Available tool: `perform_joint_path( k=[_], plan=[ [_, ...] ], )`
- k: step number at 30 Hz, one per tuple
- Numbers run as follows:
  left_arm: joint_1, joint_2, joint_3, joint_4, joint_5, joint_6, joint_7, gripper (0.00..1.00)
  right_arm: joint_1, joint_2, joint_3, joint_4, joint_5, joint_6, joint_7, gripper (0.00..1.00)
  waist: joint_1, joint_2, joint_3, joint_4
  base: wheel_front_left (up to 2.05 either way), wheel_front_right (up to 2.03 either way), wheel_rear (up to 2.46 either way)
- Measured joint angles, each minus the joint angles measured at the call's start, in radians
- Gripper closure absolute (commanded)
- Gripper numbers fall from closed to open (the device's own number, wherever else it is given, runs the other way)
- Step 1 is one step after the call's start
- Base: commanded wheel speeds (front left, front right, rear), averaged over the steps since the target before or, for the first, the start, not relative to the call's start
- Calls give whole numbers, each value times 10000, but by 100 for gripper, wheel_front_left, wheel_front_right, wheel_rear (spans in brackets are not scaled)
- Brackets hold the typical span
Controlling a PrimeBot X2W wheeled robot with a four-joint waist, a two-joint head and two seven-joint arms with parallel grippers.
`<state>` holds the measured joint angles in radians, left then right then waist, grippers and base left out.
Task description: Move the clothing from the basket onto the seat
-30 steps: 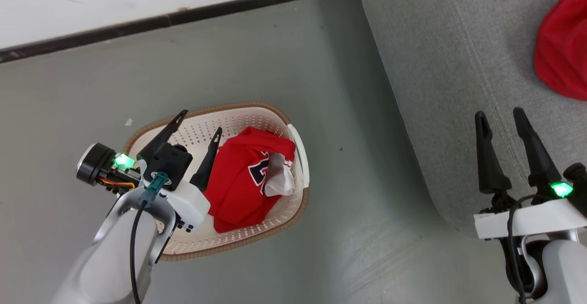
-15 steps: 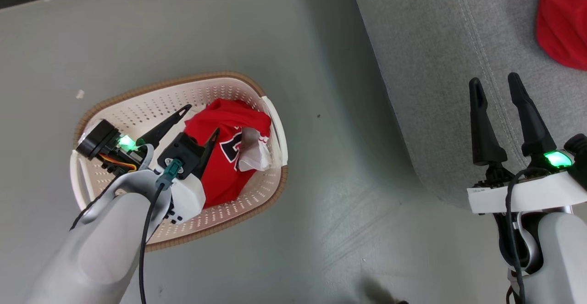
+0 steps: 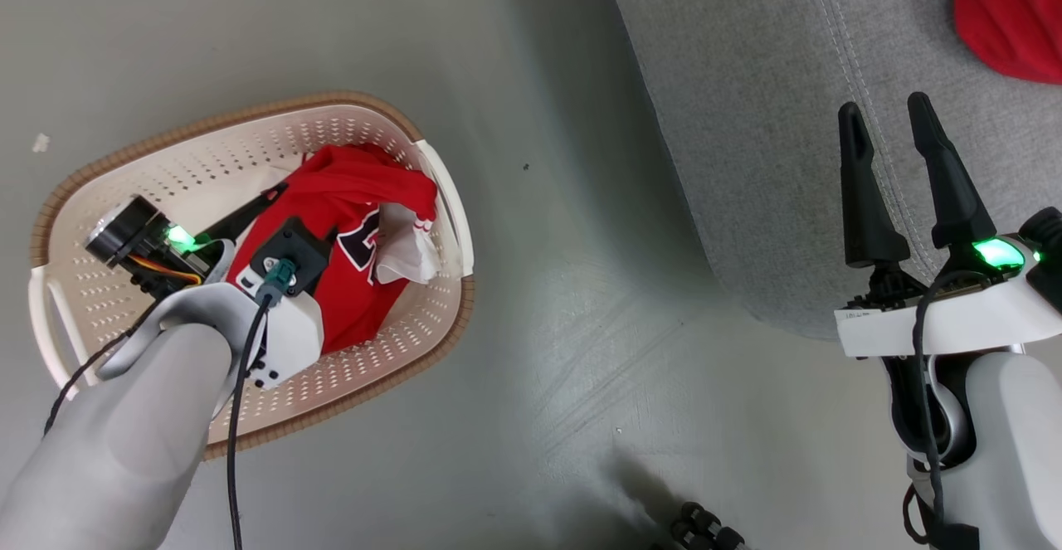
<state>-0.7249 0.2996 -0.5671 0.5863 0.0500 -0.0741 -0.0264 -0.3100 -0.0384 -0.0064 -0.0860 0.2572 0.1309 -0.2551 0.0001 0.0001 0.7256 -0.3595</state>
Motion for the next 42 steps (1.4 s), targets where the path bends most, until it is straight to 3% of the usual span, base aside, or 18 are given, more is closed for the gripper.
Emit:
perform_joint_path(
  k=[24,25,26,27,30,31,42],
  plan=[
    [-1153,428,-27,1231,320,-82,988,0,-868,2,754,251,577,0,0,0,0,-1,1059,-869,0,0,0],
    [-1177,428,-52,1258,347,-84,1005,10,-894,2,777,255,606,0,0,0,-1,0,1088,-891,0,0,0],
    [-1217,424,-79,1290,405,-84,1055,27,-907,2,792,261,606,0,0,0,-1,-1,1116,-912,0,0,0],
    [-1256,412,-92,1306,449,-86,1057,54,-920,2,800,276,617,0,0,0,0,0,1139,-929,0,0,0],
    [-1344,380,-196,1346,545,-90,1057,96,-1047,2,846,314,619,0,0,0,0,0,1198,-973,0,0,0],
    [-1348,359,-226,1375,569,-90,1055,100,-1089,2,846,320,621,0,0,0,0,-1,1205,-982,0,0,0],
    [-1292,67,-384,1179,523,-171,594,100,-1174,2,596,460,600,0,0,0,0,-1,1118,-908,0,0,0]
  ],
)
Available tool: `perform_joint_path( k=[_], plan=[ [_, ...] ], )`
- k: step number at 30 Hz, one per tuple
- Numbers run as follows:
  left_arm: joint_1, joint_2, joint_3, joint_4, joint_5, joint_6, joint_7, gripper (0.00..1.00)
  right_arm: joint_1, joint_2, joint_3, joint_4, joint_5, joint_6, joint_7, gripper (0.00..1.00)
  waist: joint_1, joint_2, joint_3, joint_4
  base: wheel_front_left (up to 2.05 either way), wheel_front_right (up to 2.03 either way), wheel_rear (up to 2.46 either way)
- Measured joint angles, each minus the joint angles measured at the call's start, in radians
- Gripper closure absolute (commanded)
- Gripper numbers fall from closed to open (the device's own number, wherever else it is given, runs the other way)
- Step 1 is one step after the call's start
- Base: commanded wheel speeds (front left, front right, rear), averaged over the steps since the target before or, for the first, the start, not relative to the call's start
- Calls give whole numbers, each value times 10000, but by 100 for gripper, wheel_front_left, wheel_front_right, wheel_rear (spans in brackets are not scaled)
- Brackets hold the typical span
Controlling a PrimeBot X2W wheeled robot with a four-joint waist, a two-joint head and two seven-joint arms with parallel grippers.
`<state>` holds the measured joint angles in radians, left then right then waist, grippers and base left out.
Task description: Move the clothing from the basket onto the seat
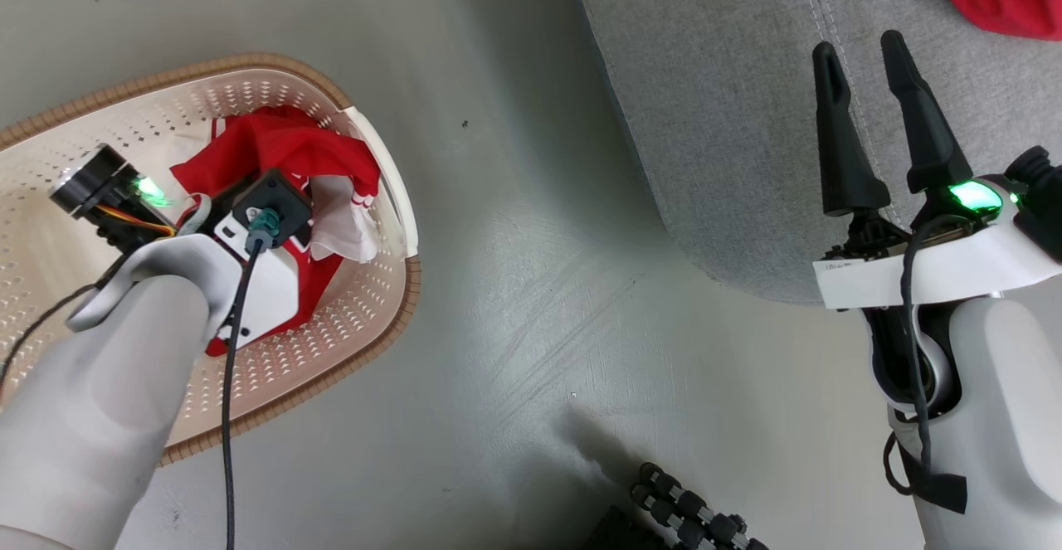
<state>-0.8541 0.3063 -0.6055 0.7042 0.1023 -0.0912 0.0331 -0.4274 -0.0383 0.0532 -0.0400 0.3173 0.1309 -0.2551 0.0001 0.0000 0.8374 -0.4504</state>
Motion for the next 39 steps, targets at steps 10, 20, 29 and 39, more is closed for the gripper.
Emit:
perform_joint_path(
  k=[10,20,29,39],
  plan=[
    [511,-123,297,-788,-382,412,-692,100,-177,0,-94,146,-113,0,0,0,0,0,-236,291,0,0,0],
    [769,199,780,-2079,-569,940,-1728,100,-491,-6,320,508,-441,0,0,0,0,0,-664,705,0,0,0],
    [1106,265,1394,-3310,-1001,1463,-2385,100,-1155,-36,855,782,-968,0,-2,0,0,0,-1211,1163,0,0,0],
    [1577,184,1987,-4918,-1707,1739,-2654,100,-1490,-153,1187,1281,-1350,0,-2,0,0,0,-2096,1799,0,0,0]
  ],
)
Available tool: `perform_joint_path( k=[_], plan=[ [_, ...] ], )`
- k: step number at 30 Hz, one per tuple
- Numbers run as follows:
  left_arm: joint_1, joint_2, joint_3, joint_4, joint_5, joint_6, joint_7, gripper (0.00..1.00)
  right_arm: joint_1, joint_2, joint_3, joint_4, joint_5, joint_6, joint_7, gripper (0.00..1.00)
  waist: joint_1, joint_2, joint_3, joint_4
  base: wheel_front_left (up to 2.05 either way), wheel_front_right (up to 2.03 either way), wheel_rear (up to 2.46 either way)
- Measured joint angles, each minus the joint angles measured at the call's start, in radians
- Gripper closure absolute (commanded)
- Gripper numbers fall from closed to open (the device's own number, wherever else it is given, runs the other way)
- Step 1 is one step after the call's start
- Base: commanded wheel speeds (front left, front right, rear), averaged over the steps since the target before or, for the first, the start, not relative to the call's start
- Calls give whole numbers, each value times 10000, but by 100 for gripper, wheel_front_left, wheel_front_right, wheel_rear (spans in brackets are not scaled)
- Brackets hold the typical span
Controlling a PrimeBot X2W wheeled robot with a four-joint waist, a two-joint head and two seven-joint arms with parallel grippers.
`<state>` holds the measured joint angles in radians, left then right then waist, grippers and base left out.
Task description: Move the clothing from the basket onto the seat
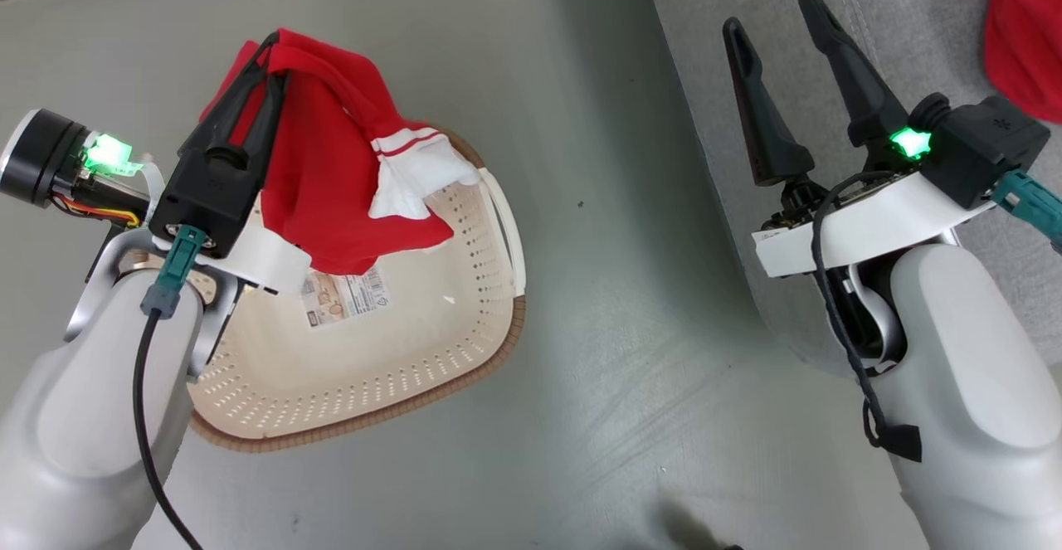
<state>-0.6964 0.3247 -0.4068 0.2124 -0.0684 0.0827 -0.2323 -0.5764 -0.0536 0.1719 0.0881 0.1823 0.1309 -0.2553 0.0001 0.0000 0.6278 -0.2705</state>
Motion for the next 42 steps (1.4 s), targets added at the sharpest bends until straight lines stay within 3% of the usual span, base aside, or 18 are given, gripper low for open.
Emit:
perform_joint_path(
  k=[19,33,42],
  plan=[
    [40,-151,198,-1335,-652,-265,-171,100,376,-1133,769,1014,-537,0,0,0,-1,0,-2055,906,0,0,0],
    [-39,-805,-594,-1340,-913,-1011,-198,100,1174,-1791,2052,1856,-591,0,0,0,-1,0,-3893,1459,0,0,0],
    [-155,-1114,-1026,-1275,-920,-1312,-199,100,1638,-2174,3480,2238,-456,0,2,0,0,0,-4899,1755,0,0,0]
  ],
)
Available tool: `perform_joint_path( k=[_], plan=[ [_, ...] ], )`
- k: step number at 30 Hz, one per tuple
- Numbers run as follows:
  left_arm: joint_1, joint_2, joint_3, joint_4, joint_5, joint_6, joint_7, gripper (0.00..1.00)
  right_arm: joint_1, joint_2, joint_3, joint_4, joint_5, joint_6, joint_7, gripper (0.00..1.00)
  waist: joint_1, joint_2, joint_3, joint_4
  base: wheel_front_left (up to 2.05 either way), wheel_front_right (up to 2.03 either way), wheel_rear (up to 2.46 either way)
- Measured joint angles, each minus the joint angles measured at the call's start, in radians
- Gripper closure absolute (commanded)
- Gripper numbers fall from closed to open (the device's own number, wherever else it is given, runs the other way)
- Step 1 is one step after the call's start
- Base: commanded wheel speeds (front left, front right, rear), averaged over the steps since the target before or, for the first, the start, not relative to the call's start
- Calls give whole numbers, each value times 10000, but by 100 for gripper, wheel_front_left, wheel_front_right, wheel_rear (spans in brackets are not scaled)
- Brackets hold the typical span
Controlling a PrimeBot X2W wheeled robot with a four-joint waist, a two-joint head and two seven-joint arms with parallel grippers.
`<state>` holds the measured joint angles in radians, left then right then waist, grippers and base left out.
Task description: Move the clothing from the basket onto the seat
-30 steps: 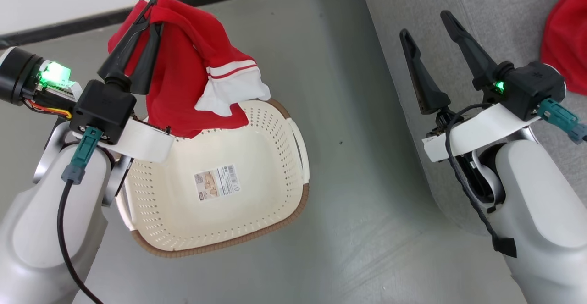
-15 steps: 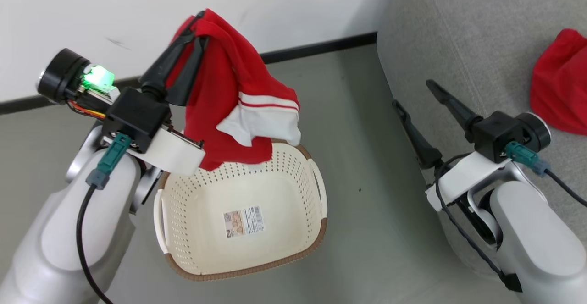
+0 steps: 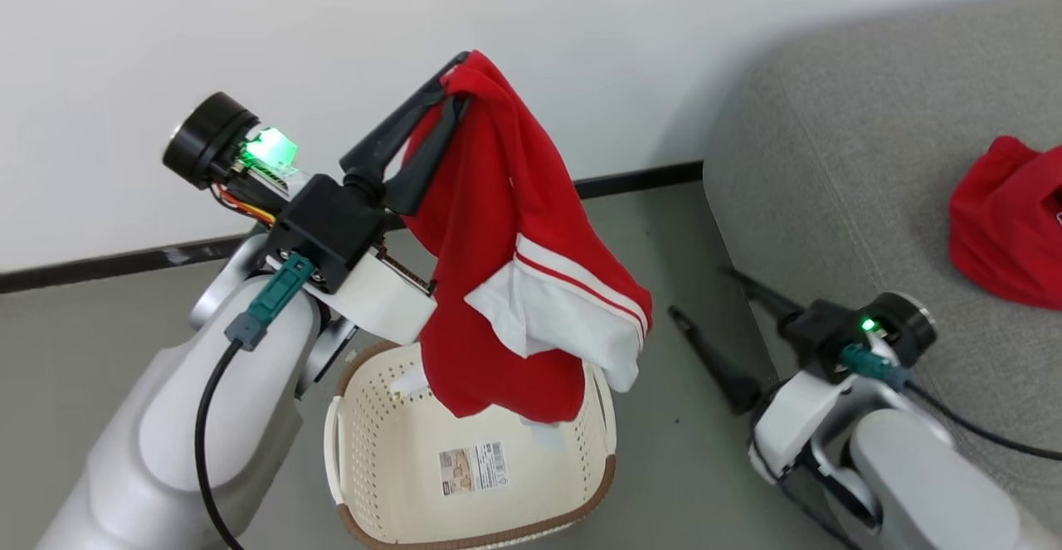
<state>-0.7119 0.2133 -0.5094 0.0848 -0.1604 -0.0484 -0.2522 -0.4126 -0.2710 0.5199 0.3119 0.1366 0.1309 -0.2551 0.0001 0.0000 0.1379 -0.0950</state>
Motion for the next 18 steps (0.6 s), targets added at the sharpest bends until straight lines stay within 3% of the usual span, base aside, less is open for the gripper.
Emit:
perform_joint_path(
  k=[4,9,14,18],
  plan=[
    [1,-171,-180,13,-190,-82,0,100,-3,-56,995,-36,451,0,0,0,0,0,-385,132,0,0,0],
    [8,-343,-364,13,-291,-171,0,100,-25,-732,2019,-25,905,0,0,0,0,0,-816,307,0,0,0],
    [12,-437,-401,21,-339,-174,-2,100,-191,-1684,2545,268,761,0,0,0,0,0,-1175,496,0,0,0],
    [14,-504,-470,36,-414,-253,0,100,-247,-1691,2807,240,849,0,0,0,0,0,-1397,656,0,0,0]
  ],
)
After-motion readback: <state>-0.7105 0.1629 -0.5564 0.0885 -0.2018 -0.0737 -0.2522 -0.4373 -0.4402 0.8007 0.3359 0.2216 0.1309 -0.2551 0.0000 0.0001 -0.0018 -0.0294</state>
